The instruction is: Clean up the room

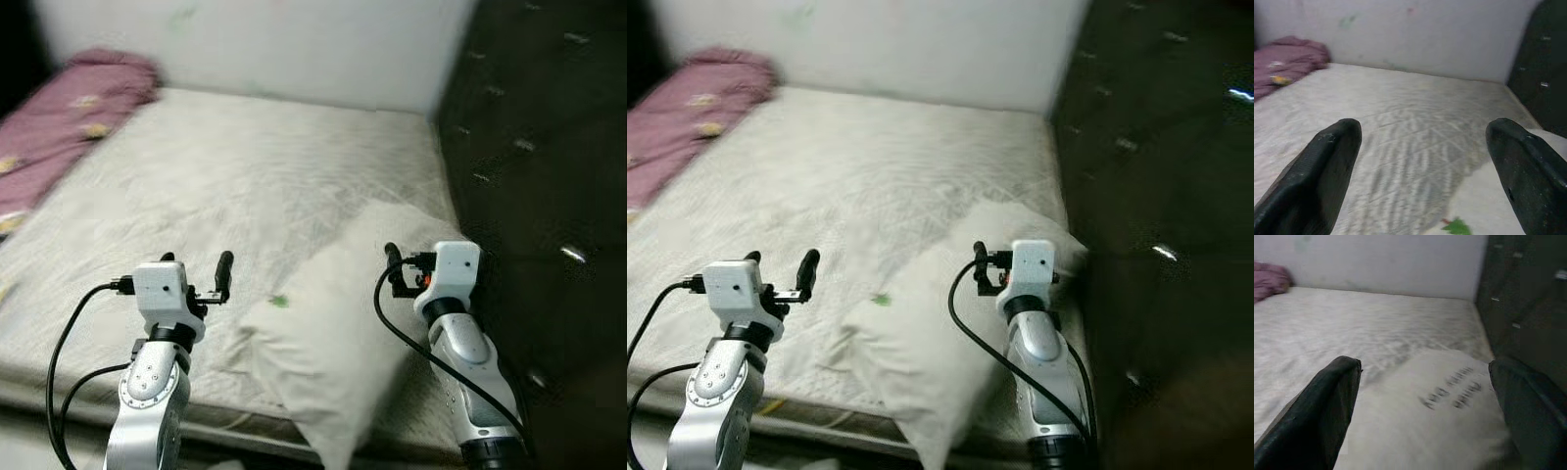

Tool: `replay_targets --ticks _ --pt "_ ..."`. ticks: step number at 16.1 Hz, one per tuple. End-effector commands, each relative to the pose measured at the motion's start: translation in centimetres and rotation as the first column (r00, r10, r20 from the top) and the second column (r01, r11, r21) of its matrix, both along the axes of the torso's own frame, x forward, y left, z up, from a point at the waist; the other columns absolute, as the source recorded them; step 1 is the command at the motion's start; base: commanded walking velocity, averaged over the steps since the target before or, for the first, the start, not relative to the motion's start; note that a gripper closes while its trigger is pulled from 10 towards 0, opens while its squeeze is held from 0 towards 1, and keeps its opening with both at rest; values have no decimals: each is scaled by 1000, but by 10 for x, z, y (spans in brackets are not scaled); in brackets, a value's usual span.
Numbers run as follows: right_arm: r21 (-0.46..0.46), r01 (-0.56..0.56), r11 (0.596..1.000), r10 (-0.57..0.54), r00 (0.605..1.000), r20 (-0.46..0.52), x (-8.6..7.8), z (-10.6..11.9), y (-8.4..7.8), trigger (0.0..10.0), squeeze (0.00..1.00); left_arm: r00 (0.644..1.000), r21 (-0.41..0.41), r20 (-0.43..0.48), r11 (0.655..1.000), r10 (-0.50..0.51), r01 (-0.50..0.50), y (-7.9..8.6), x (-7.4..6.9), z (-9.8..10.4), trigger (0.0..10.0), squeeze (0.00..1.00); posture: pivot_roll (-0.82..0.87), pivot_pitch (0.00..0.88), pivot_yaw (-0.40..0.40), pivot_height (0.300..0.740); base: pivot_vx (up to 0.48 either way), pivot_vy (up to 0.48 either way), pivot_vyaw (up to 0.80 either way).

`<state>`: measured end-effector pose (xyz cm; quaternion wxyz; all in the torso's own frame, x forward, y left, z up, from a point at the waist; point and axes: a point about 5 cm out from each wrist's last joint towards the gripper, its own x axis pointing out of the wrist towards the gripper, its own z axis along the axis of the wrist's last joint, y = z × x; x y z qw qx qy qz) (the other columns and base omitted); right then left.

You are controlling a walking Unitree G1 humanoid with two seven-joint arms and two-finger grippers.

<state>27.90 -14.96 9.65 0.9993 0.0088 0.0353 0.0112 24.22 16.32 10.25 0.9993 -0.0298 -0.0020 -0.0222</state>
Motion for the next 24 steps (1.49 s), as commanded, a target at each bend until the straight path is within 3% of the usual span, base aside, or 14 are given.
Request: replay_targets --ticks 1,8,17,24 --pt "3 16 1000 -16 1000 -3 1 1 -3 10000 0 1000 -4 0 1000 1 -1 0 0 2 10000 0 7 1 -24 740 0 0 -681" --pt "3 10 1000 -10 1000 -1 2 2 -2 10000 0 1000 5 1 1000 22 -22 5 0 3 10000 0 16 17 -27 740 0 0 -70" --pt "8 7 1000 -7 1000 0 1 1 -2 10000 0 1000 7 -3 1000 13 -13 3 0 2 10000 0 11 7 -25 636 0 0 0" --pt "3 0 1000 0 1000 -4 3 1 -1 10000 0 1000 -25 -4 1000 15 -15 1 1 2 10000 0 13 2 -29 636 0 0 0"
